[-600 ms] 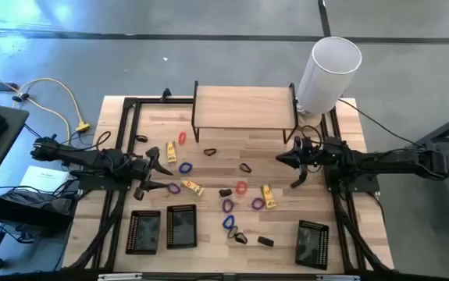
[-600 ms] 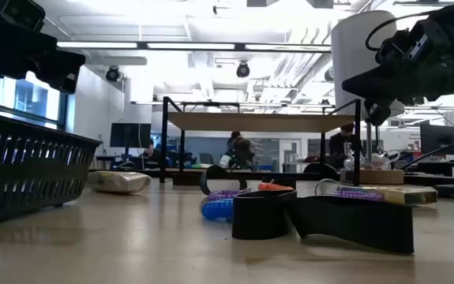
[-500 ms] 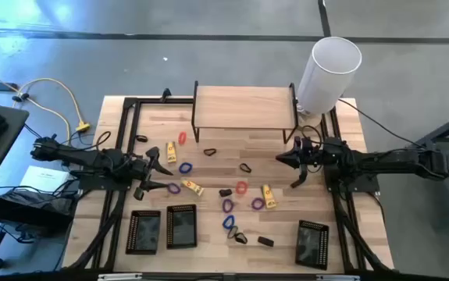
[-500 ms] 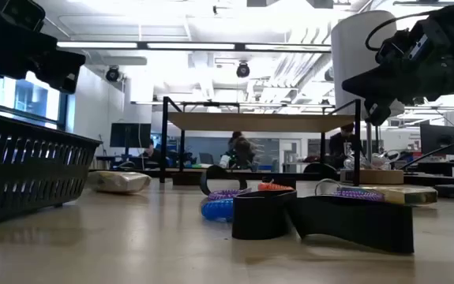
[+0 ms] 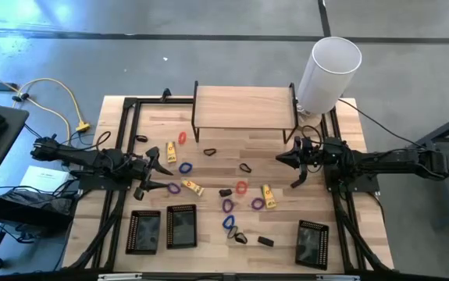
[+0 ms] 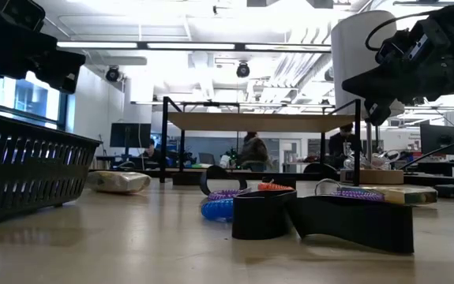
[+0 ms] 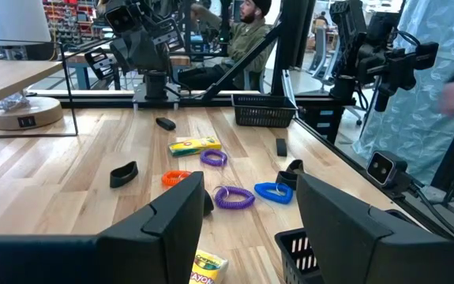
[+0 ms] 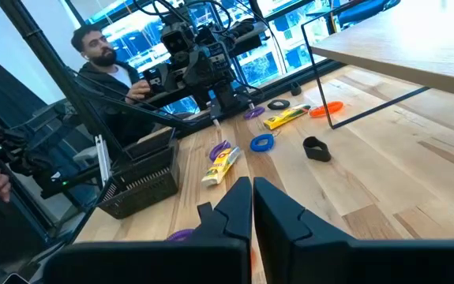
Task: Pick & Place Office Desk Supplies
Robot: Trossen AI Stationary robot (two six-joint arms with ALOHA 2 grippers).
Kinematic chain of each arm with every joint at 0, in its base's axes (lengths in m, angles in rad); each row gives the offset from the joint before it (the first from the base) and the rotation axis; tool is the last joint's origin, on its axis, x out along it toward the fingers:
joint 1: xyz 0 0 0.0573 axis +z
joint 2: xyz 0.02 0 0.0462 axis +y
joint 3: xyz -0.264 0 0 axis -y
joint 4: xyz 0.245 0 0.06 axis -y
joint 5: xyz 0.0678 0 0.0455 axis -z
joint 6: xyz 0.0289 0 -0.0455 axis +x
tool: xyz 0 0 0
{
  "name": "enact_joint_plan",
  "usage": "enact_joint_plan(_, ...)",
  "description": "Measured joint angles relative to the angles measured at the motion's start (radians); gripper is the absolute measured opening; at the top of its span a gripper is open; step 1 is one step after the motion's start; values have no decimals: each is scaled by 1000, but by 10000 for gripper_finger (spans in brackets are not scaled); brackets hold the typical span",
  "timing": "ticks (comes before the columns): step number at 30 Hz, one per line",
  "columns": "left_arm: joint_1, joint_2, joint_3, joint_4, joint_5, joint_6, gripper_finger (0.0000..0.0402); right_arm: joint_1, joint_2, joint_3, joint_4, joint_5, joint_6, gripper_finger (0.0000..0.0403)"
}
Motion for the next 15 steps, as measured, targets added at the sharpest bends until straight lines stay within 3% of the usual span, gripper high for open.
enact_joint_plan(15,0,0,0,0,-6,2,197,0,0,0,0,0,0,3)
